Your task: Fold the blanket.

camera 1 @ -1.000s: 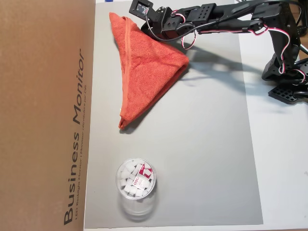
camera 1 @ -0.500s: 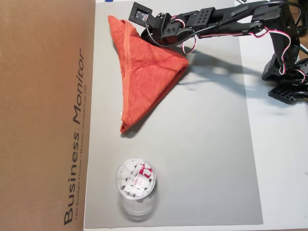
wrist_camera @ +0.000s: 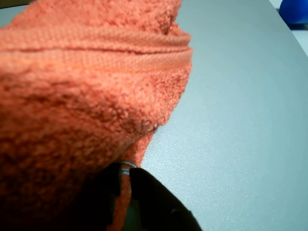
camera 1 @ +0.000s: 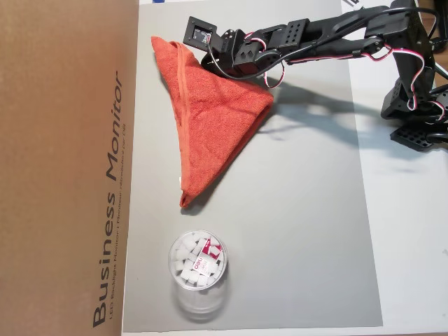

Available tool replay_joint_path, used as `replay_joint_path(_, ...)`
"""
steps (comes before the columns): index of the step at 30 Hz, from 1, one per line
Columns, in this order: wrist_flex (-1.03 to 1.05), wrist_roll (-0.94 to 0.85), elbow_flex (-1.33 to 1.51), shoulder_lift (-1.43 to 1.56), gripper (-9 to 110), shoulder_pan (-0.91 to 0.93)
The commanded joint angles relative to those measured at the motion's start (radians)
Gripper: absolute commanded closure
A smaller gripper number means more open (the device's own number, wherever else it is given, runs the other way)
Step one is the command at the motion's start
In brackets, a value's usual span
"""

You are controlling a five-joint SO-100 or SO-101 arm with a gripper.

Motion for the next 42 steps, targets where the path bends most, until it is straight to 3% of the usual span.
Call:
replay_joint_path(1, -0.002, -0.009, -0.009, 0.029, 102, -0.021)
replay_joint_path(15, 0.015, -0.012, 0.008, 0.202, 102, 0.054)
replay_joint_path(24, 0.017, -0.064, 0.256, 0.443, 102, 0.089)
replay_joint_path(31, 0.002, -0.083, 0.456, 0.6, 102, -0.005)
replay_joint_path(42, -0.095, -0.083, 0.457, 0.569, 102, -0.104)
